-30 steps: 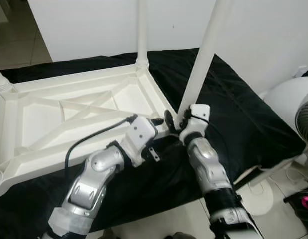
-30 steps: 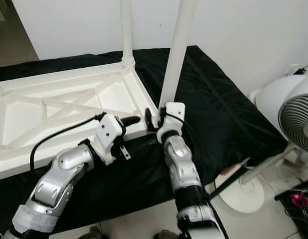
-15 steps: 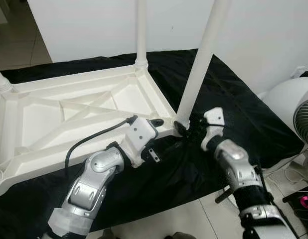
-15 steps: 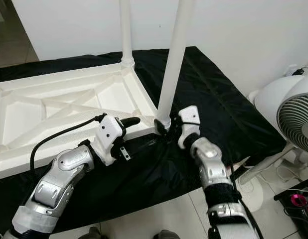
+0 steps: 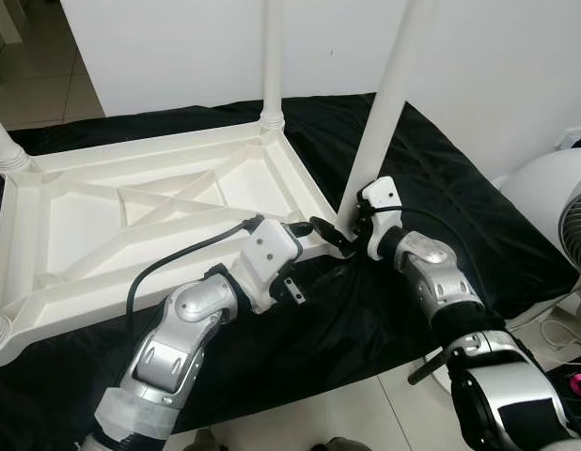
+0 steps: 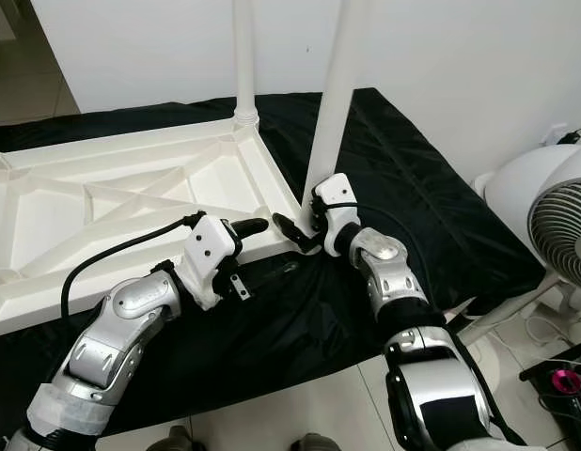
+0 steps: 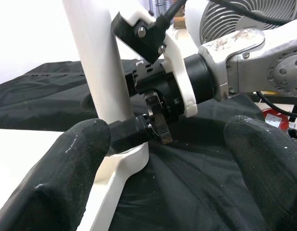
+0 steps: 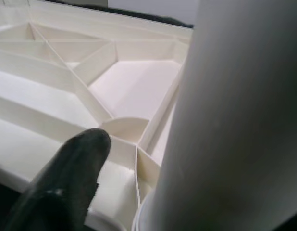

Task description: Building children table

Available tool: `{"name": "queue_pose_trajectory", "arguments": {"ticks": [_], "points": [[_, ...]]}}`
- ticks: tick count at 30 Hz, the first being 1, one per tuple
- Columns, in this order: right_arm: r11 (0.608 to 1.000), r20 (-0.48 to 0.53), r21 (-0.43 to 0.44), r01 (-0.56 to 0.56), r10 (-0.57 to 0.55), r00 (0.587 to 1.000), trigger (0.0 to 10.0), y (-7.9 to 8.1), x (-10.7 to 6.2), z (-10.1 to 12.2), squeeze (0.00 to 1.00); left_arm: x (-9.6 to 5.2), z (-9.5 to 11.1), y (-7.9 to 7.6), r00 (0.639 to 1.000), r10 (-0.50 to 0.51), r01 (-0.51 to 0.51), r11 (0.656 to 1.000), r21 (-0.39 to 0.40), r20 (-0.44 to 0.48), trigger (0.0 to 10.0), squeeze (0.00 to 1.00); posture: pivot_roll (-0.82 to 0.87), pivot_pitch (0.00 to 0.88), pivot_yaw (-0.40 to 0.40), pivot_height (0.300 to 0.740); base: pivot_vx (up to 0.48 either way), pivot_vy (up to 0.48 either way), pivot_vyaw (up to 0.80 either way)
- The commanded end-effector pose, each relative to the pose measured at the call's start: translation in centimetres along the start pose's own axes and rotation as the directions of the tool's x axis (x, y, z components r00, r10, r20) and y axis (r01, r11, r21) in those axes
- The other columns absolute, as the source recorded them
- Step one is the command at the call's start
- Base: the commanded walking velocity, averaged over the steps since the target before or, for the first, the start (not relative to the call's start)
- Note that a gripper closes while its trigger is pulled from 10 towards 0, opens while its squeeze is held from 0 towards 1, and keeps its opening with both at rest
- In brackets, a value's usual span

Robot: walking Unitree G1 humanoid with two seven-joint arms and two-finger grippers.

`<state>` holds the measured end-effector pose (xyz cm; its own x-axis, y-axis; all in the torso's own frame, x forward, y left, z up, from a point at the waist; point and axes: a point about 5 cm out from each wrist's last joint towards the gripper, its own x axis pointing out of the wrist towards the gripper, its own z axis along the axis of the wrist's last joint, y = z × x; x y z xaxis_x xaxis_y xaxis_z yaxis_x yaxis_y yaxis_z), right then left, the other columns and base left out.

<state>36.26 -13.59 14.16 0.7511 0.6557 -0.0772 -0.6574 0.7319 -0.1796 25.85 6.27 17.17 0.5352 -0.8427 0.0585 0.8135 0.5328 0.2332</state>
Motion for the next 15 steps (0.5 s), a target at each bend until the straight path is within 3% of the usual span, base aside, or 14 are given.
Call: {"name": "queue_pose_trajectory", "arguments": {"ticks": [1,13,14,15], "points": [[0.999,-0.041,-0.01,-0.036,0.036,0.999,0.1,0.5,0.4,-0.7,0.0,-0.1,-0.1,0.1,0.999,0.045,-0.045,0.999,0.017,-0.009,10.0,0.0,-0.02,0.0,-0.022,0.74,0.0,0.0,0.0],[0.999,-0.053,0.049,-0.016,0.018,0.998,0.0,0.1,-0.4,-1.9,0.0,-0.2,-0.1,0.2,0.999,0.051,-0.051,0.999,0.018,-0.01,10.0,0.0,-0.02,0.0,-0.016,0.74,0.0,0.0,0.0],[0.997,-0.038,0.08,0.013,-0.01,0.999,10.0,-0.2,-0.5,-1.8,0.0,-0.2,-0.1,0.2,0.999,0.049,-0.049,0.999,0.018,-0.009,10.0,0.0,-0.03,0.0,-0.014,0.74,0.0,0.0,0.0],[0.997,-0.038,0.08,0.013,-0.01,0.999,10.0,-0.2,-0.5,-1.8,0.0,-0.2,-0.1,0.2,0.999,0.049,-0.049,0.999,0.018,-0.009,10.0,0.0,-0.03,0.0,-0.014,0.74,0.0,0.0,0.0]]}}
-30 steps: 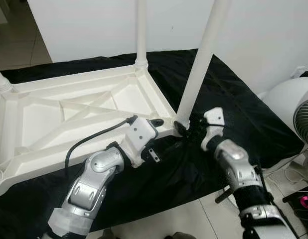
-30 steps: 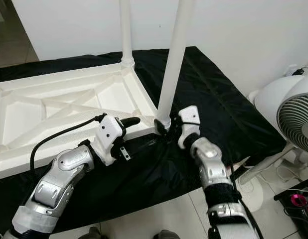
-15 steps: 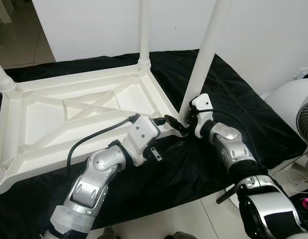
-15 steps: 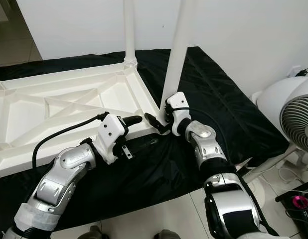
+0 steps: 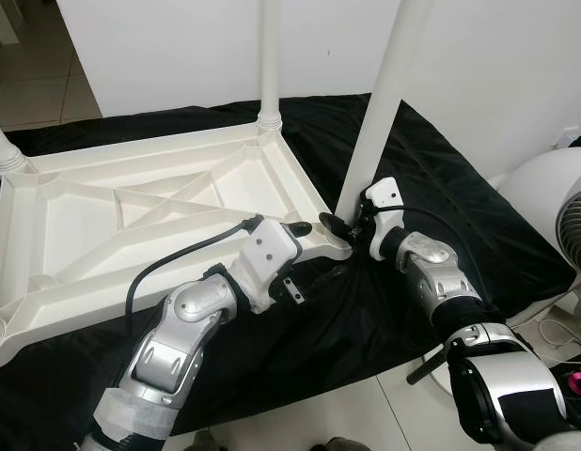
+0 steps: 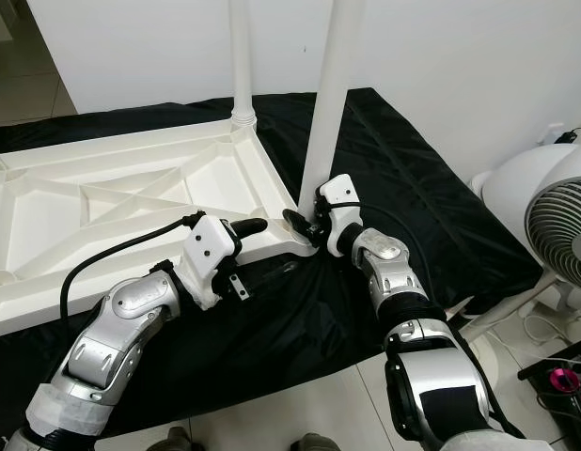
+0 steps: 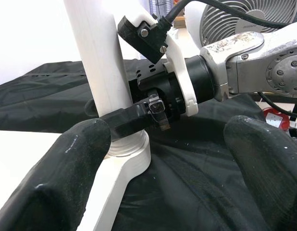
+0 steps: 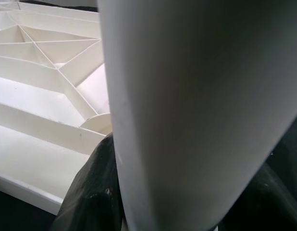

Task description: Building children table

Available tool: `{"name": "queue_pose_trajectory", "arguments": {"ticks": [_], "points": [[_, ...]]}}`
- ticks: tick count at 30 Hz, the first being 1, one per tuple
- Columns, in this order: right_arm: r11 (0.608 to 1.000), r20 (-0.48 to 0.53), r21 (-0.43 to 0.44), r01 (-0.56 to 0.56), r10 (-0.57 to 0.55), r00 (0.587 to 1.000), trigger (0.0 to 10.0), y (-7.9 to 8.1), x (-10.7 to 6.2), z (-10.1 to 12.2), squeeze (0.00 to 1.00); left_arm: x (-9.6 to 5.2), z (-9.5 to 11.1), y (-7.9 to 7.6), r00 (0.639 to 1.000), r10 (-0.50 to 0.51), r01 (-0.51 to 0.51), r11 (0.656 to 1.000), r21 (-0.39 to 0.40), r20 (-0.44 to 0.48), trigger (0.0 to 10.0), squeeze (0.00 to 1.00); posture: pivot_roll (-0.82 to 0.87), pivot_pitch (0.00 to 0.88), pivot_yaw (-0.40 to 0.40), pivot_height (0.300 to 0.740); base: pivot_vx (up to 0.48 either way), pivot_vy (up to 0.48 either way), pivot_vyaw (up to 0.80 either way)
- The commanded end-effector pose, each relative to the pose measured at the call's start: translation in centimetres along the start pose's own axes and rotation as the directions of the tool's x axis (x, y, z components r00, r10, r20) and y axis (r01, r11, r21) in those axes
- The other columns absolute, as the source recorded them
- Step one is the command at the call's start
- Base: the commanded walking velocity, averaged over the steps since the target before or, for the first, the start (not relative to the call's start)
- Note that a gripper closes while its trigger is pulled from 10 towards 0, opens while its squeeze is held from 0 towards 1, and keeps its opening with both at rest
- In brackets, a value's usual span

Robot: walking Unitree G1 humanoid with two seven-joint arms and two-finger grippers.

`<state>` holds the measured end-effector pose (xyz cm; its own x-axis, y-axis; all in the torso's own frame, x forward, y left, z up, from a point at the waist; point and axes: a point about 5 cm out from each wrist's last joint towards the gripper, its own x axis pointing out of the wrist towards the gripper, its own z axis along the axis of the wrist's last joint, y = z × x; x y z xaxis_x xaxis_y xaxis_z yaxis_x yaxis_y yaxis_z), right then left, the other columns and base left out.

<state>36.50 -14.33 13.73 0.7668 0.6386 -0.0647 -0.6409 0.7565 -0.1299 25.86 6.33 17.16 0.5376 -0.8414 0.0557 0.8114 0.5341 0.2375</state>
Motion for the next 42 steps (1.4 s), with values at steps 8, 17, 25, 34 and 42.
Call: {"name": "queue_pose_trajectory", "arguments": {"ticks": [8,17,25,34,42], "points": [[0.969,-0.01,0.132,0.209,-0.209,0.978,10.0,-0.2,0.1,-0.8,0.0,0.1,0.0,0.1,0.999,0.043,-0.043,0.999,0.012,0.0,10.0,0.0,-0.04,0.0,-0.012,0.74,0.0,0.0,0.0],[0.856,0.013,0.268,0.443,-0.463,0.887,10.0,1.1,0.6,-0.6,0.0,0.5,0.1,0.1,0.999,0.051,-0.051,0.999,0.003,0.011,10.0,0.0,-0.05,0.0,-0.018,0.74,0.0,0.0,0.0],[0.687,-0.058,0.327,0.649,-0.671,0.739,10.0,3.0,0.4,-1.4,0.0,0.5,0.1,0.1,0.998,0.057,-0.057,0.998,-0.001,0.013,10.0,0.0,-0.05,0.0,-0.021,0.74,0.0,0.0,0.0],[0.563,-0.076,0.328,0.759,-0.785,0.615,10.0,4.2,0.6,-0.6,0.0,0.6,0.1,-0.1,0.998,0.061,-0.061,0.998,-0.008,0.013,10.0,0.0,-0.05,0.0,-0.026,0.74,0.0,0.0,0.0],[0.694,0.052,0.363,0.622,-0.682,0.73,10.0,5.3,0.5,0.8,1.0,0.4,0.1,-0.1,0.997,0.078,-0.077,0.997,-0.016,0.013,10.0,0.0,-0.05,0.004,-0.031,0.74,0.0,0.0,0.0]]}}
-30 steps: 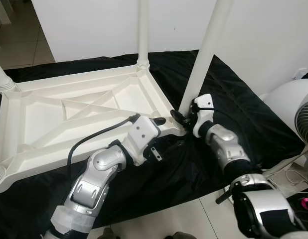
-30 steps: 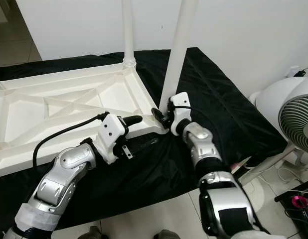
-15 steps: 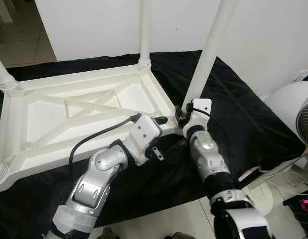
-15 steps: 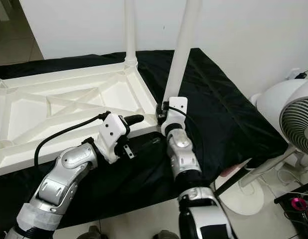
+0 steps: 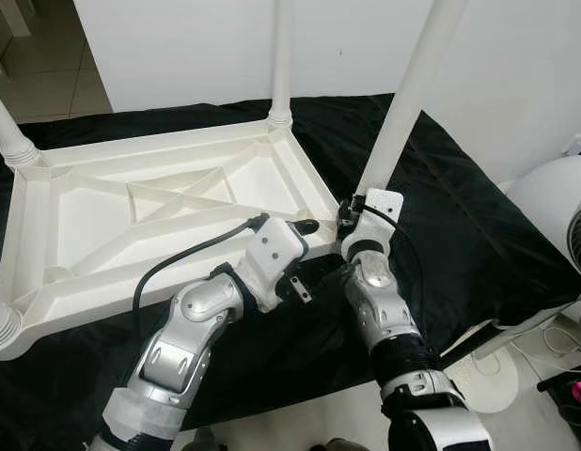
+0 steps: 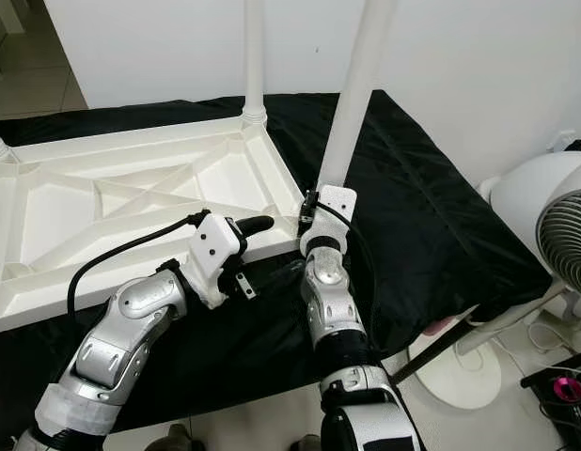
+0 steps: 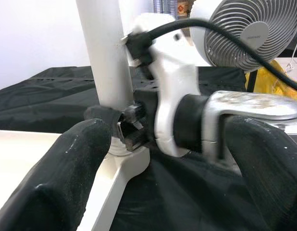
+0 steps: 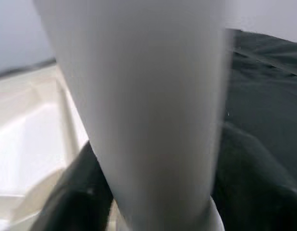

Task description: Building children table

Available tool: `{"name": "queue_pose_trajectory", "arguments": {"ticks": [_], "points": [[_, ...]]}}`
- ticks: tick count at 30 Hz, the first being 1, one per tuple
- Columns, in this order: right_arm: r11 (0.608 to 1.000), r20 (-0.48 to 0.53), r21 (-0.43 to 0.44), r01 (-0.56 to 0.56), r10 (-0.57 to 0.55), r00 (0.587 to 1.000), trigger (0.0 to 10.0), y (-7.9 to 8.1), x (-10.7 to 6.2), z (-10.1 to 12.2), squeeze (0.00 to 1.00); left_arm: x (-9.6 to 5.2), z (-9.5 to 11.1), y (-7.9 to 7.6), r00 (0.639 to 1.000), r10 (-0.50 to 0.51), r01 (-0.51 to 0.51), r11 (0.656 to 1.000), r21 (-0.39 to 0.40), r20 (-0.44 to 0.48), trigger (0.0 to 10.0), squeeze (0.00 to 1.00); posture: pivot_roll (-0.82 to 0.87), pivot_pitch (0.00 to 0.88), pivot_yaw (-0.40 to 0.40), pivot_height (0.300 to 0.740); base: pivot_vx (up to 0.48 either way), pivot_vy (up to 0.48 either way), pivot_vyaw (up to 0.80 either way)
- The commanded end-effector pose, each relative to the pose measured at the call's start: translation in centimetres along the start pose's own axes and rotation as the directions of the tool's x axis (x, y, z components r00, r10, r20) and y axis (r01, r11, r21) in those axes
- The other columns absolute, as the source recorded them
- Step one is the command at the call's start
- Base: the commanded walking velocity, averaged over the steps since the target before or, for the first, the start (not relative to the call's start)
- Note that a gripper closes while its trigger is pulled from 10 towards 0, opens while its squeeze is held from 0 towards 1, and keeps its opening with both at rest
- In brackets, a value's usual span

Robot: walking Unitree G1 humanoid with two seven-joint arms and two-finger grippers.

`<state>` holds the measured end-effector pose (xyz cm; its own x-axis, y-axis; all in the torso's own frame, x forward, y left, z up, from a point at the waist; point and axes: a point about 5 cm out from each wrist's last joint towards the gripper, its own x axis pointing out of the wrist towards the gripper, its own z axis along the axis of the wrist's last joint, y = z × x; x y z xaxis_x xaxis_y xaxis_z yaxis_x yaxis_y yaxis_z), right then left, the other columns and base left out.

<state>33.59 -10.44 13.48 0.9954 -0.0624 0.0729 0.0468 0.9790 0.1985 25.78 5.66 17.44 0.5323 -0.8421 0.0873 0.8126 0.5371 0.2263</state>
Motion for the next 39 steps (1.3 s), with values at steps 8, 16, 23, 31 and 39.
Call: {"name": "queue_pose_trajectory", "arguments": {"ticks": [8,16,23,31,39], "points": [[0.987,0.057,-0.001,-0.162,0.162,0.985,10.0,-1.3,-0.3,1.7,0.05,-0.1,-0.2,0.3,0.997,0.082,-0.082,0.997,-0.005,-0.016,10.0,0.0,-0.05,0.01,-0.028,0.74,0.0,0.0,0.0],[0.899,-0.083,-0.144,-0.415,0.407,0.91,10.0,-4.4,-0.4,1.0,0.0,-0.1,-0.2,0.5,0.997,0.08,-0.08,0.997,0.0,-0.017,10.0,0.0,-0.06,0.007,-0.018,0.74,0.0,0.0,0.0],[0.776,-0.192,-0.244,-0.581,0.549,0.814,10.0,-5.5,0.4,1.0,0.0,0.0,-0.2,0.6,0.997,0.075,-0.075,0.997,0.002,-0.016,10.0,0.0,-0.06,0.002,-0.014,0.74,0.0,0.0,0.0],[0.709,-0.245,-0.285,-0.645,0.597,0.764,10.0,-4.9,2.1,1.3,0.0,0.2,-0.1,0.8,0.997,0.078,-0.078,0.997,0.008,-0.011,10.0,0.0,-0.05,0.0,-0.015,0.74,0.0,0.0,0.0],[0.648,-0.325,-0.308,-0.697,0.616,0.717,2.6,-3.6,3.3,0.8,0.0,0.2,0.0,0.9,0.996,0.087,-0.087,0.996,0.013,-0.007,10.0,0.0,-0.03,0.0,-0.022,0.74,0.0,0.0,0.0]]}}
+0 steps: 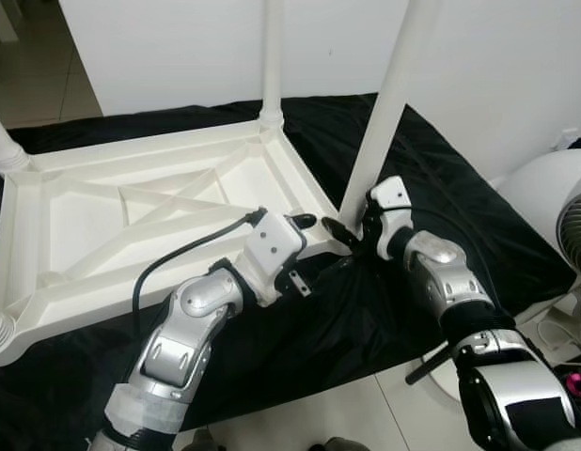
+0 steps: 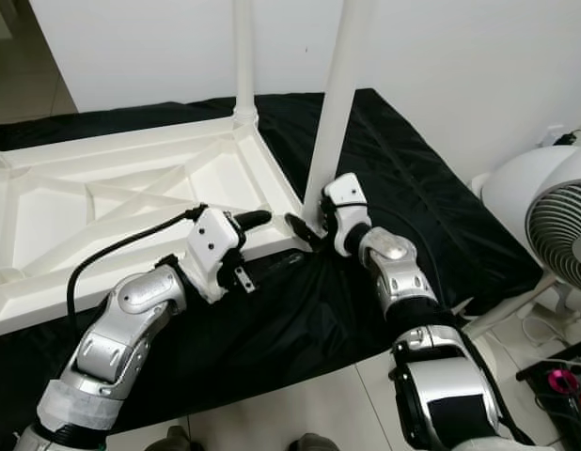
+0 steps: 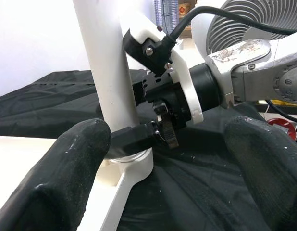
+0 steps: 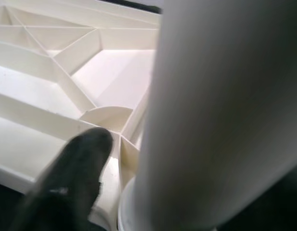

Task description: Building children table

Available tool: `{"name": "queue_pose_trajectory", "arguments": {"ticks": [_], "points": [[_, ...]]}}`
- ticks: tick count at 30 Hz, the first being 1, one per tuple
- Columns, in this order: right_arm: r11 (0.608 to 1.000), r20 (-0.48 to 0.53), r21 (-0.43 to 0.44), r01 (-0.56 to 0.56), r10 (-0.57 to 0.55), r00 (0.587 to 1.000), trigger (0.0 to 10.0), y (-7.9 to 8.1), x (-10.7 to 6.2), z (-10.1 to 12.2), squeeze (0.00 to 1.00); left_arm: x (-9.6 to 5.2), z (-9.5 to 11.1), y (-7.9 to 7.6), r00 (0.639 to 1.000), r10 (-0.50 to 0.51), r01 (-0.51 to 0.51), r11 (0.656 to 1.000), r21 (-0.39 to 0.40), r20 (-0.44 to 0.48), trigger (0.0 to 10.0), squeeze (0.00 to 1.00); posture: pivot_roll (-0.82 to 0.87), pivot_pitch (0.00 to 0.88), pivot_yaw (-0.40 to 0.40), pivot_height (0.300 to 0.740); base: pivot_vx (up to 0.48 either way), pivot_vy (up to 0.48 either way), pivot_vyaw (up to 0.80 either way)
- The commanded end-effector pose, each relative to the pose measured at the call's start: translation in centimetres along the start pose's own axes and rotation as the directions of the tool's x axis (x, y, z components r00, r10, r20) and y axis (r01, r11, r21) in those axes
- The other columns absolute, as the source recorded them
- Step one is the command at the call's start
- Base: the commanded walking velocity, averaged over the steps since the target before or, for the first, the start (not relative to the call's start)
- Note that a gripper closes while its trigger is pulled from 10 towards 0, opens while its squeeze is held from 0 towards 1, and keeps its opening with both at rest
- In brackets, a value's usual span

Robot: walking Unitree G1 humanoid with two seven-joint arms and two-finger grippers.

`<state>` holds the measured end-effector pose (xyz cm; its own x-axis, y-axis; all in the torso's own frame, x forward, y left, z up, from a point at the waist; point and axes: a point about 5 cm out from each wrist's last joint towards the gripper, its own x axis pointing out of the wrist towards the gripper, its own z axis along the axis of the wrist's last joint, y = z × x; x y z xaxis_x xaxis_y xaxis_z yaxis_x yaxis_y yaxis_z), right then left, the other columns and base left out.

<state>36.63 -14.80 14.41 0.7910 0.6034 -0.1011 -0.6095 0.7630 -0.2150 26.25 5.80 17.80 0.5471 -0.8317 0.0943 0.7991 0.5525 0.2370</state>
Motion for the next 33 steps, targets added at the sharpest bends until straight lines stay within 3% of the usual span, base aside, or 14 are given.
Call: {"name": "queue_pose_trajectory", "arguments": {"ticks": [1,2,3,13,14,16,17,27,30,32,33], "points": [[0.999,-0.036,-0.012,-0.036,0.036,0.999,2.6,0.5,0.4,-0.5,0.0,0.1,-0.2,0.4,0.998,0.067,-0.067,0.998,0.0,-0.011,10.0,0.0,-0.03,0.0,-0.022,0.74,0.0,0.0,0.0],[0.999,-0.036,-0.012,-0.036,0.036,0.999,2.6,0.5,0.4,-0.5,0.0,0.1,-0.2,0.4,0.998,0.067,-0.067,0.998,0.0,-0.011,10.0,0.0,-0.03,0.0,-0.022,0.74,0.0,0.0,0.0],[0.998,-0.049,-0.009,-0.054,0.054,0.997,0.0,0.6,0.5,-0.7,0.0,0.1,-0.2,0.4,0.997,0.071,-0.071,0.997,0.002,-0.011,10.0,0.0,-0.03,0.0,-0.027,0.74,0.0,0.0,0.0],[0.996,-0.067,0.044,-0.083,0.086,0.994,0.0,0.5,-0.3,-2.2,0.0,-0.1,-0.2,0.3,0.996,0.087,-0.087,0.996,-0.002,-0.01,10.0,0.0,-0.03,0.0,-0.035,0.74,0.0,0.0,0.0],[0.995,-0.059,0.068,-0.074,0.078,0.995,1.9,0.4,-0.6,-2.4,0.0,-0.1,-0.2,0.3,0.996,0.087,-0.087,0.996,-0.003,-0.01,10.0,0.0,-0.03,0.0,-0.033,0.74,0.0,0.0,0.0],[0.995,-0.059,0.068,-0.074,0.078,0.995,1.9,0.4,-0.6,-2.4,0.0,-0.1,-0.2,0.3,0.996,0.087,-0.087,0.996,-0.003,-0.01,10.0,0.0,-0.03,0.0,-0.033,0.74,0.0,0.0,0.0],[0.993,-0.042,0.103,-0.054,0.059,0.997,10.0,0.3,-0.8,-2.5,0.0,-0.1,-0.3,0.3,0.996,0.086,-0.086,0.996,-0.003,-0.01,10.0,0.0,-0.03,0.0,-0.033,0.74,0.0,0.0,0.0],[0.967,-0.04,0.134,0.218,-0.214,0.976,10.0,0.2,-0.4,-2.2,0.0,0.0,-0.4,0.1,0.998,0.065,-0.065,0.998,-0.001,-0.017,10.0,0.0,-0.06,0.0,-0.02,0.74,0.0,0.0,0.0],[0.897,-0.08,0.223,0.382,-0.374,0.924,10.0,1.6,-0.1,-2.3,0.0,0.0,-0.6,-0.4,0.999,0.049,-0.049,0.999,-0.009,-0.023,10.0,0.0,-0.06,0.0,-0.021,0.74,0.0,0.0,0.0],[0.875,-0.096,0.233,0.425,-0.414,0.905,10.0,1.9,0.0,-2.3,0.0,0.0,-0.6,-0.5,0.999,0.047,-0.047,0.999,-0.011,-0.024,10.0,0.0,-0.06,0.0,-0.021,0.74,0.0,0.0,0.0],[0.832,-0.125,0.241,0.5,-0.484,0.866,10.0,2.7,0.2,-2.3,0.0,0.0,-0.6,-0.6,0.999,0.043,-0.044,0.999,-0.012,-0.025,10.0,0.0,-0.06,0.0,-0.026,0.74,0.0,0.0,0.0]]}}
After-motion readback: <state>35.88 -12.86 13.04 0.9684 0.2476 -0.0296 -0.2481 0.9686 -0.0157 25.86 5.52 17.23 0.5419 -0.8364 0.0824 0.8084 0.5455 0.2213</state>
